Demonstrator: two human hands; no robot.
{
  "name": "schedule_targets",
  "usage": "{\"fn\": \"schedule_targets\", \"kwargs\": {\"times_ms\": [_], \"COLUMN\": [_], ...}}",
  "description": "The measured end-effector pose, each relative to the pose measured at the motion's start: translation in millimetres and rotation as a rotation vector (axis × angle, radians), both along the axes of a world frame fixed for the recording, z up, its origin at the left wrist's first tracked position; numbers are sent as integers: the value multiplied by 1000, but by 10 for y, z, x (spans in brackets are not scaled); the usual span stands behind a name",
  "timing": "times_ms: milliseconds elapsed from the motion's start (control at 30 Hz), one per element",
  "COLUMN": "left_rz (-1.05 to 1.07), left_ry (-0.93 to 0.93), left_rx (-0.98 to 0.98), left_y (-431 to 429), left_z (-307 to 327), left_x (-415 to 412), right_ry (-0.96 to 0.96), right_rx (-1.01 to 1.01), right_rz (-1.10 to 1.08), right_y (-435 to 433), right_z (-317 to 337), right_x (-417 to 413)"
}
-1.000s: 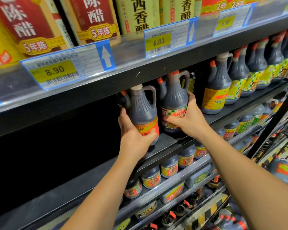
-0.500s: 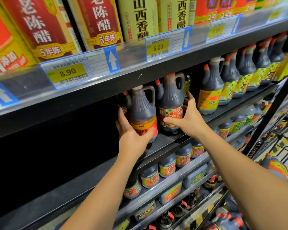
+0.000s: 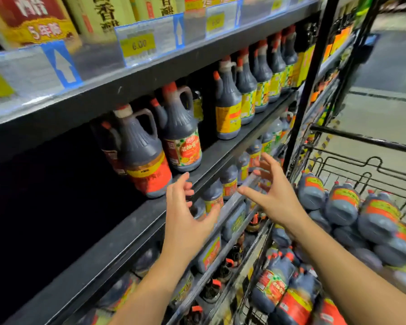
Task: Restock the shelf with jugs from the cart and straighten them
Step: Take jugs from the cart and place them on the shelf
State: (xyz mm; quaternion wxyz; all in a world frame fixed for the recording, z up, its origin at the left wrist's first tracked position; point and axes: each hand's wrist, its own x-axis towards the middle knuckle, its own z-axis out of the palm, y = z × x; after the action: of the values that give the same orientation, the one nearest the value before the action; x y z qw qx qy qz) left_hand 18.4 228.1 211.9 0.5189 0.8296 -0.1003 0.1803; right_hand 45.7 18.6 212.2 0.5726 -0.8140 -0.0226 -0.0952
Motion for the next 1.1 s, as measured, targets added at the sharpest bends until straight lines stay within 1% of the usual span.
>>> {"fn": "schedule_targets", "kwargs": {"times_ms": [67, 200, 267, 467, 533, 600, 700, 800, 1000, 1100], "left_rz": [-85, -242, -303, -416, -448, -476, -489, -486, -511, -499], "left_ry": [51, 179, 261, 459, 526, 615, 722, 775, 882, 905], "left_rx": [17, 168, 206, 392, 429, 477, 543, 615, 689, 708], "left_y": [-176, -591, -813, -1452, -1644, -1807, -2000, -2152, -2262, -2263], "left_z": [-168, -571, -795, -1470, -1687, -1879, -2151, -2364, -2709, -2843], "left_x": [49, 92, 75, -20, -59, -97, -135, -162, -224, -253], "right_ry": [48, 165, 254, 543, 614, 644, 711, 823, 1013, 1096], "right_rx": [-44, -100, -109, -131, -118, -126, -154, -119, -80, -168], "right_rz": [-63, -241, -309, -436, -452, -487, -518, -482, -528, -529], "right_y": [-231, -726, -958, -1488, -1619, -1728, -1870, -1952, -1915, -1836], "right_z": [-136, -532, -767, -1558, -1794, -2011, -2295, -2535, -2799, -2888], "right_x": [-207, -687, -928, -1626, -1789, -1909, -1989, -1954, -1775, -1675]}}
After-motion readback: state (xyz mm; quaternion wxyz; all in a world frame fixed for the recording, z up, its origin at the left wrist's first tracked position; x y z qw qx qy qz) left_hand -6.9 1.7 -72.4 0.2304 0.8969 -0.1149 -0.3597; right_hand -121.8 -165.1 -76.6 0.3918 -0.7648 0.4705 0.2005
